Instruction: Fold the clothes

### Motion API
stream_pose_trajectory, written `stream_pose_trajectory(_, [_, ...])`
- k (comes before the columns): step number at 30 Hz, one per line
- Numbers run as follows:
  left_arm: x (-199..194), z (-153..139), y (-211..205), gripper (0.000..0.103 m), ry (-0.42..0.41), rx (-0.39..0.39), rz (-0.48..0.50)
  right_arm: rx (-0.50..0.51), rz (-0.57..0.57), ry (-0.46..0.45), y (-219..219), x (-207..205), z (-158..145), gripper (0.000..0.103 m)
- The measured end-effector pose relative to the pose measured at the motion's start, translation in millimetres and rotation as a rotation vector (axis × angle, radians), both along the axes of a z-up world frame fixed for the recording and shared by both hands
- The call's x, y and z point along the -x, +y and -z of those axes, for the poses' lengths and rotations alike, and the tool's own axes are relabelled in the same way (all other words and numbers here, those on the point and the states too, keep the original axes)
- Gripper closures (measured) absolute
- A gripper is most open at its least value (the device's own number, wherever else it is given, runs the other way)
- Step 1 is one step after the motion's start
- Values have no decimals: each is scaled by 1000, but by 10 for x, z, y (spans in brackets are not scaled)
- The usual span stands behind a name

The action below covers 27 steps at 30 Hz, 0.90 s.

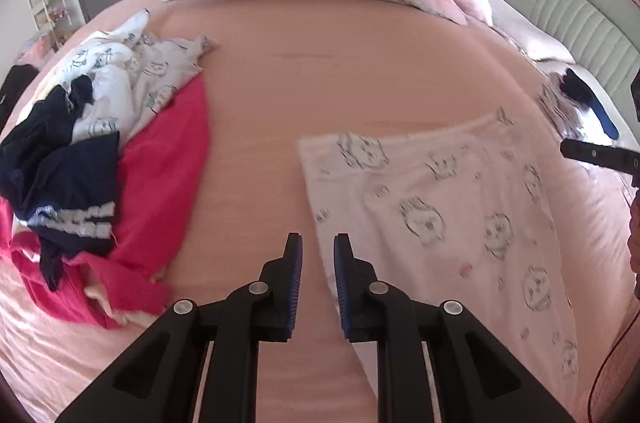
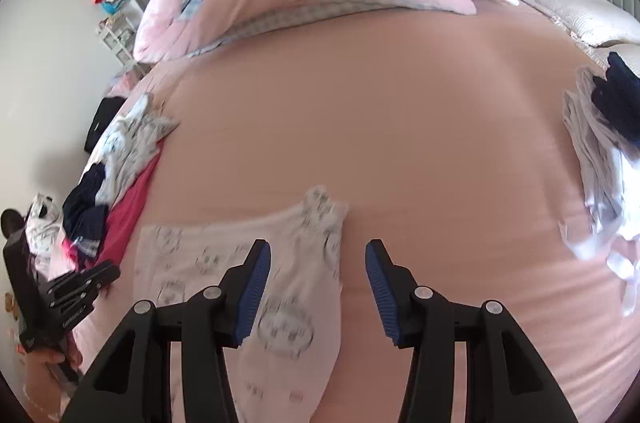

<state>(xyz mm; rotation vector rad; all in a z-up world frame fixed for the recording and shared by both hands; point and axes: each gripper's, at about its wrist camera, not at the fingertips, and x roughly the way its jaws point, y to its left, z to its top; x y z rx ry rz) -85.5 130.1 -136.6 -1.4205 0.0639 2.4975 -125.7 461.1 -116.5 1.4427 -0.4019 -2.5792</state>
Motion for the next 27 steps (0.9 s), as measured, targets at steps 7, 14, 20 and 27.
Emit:
stream_pose_trajectory(7, [-832, 80, 94, 88, -138, -194, -5, -39, -107, -108, -681, -1362, 266, 54])
stream_pose_trajectory(14, [-1576, 265, 254, 84, -166, -11, -29, -205, -167, -208, -1000, -2009, 590, 51])
stream_pose_trajectory(20, [-1861, -21, 326, 82, -81, -149, 78, -241, -114, -121, -872, -2144, 280, 47])
stream_pose_trajectory(27, [-1810, 182, 802, 54, -114, 30, 307, -265, -309, -121, -1306, -1938, 498, 47])
